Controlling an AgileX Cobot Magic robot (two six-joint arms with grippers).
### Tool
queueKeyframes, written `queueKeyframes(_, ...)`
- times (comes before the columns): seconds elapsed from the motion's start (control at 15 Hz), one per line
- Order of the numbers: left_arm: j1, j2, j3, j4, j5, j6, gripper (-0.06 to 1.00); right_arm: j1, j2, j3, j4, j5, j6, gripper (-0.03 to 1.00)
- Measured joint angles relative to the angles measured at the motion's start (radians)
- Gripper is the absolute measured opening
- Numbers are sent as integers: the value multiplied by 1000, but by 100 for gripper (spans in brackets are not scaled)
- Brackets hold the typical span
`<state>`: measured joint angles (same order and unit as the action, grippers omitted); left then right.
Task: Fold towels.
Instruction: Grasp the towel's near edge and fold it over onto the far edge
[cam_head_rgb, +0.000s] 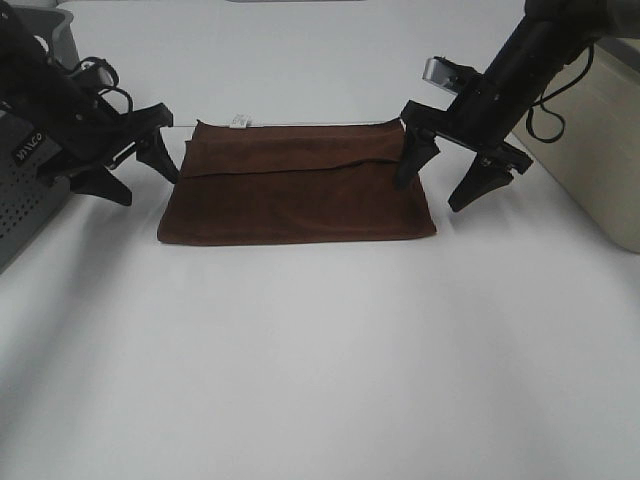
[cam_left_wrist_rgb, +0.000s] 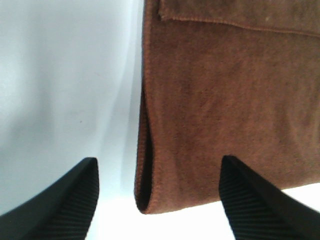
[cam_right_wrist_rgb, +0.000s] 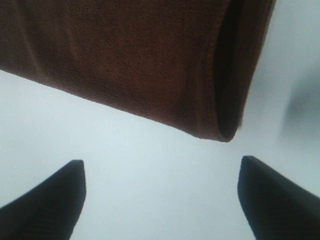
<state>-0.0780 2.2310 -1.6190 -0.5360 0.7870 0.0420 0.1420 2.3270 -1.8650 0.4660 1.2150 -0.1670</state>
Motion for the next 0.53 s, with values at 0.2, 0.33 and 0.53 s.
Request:
queueKeyframes(0.2, -1, 0, 6, 3, -26, 43, 65, 0, 0, 5, -1, -35, -8, 78)
queueKeyframes(0.33, -8, 11, 6, 3, -29, 44, 65, 0, 0, 5, -1, -71, -9, 78)
queueKeyframes(0.53, -34, 52, 6, 3, -39, 44, 65, 0, 0, 5, -1, -102, -16, 78)
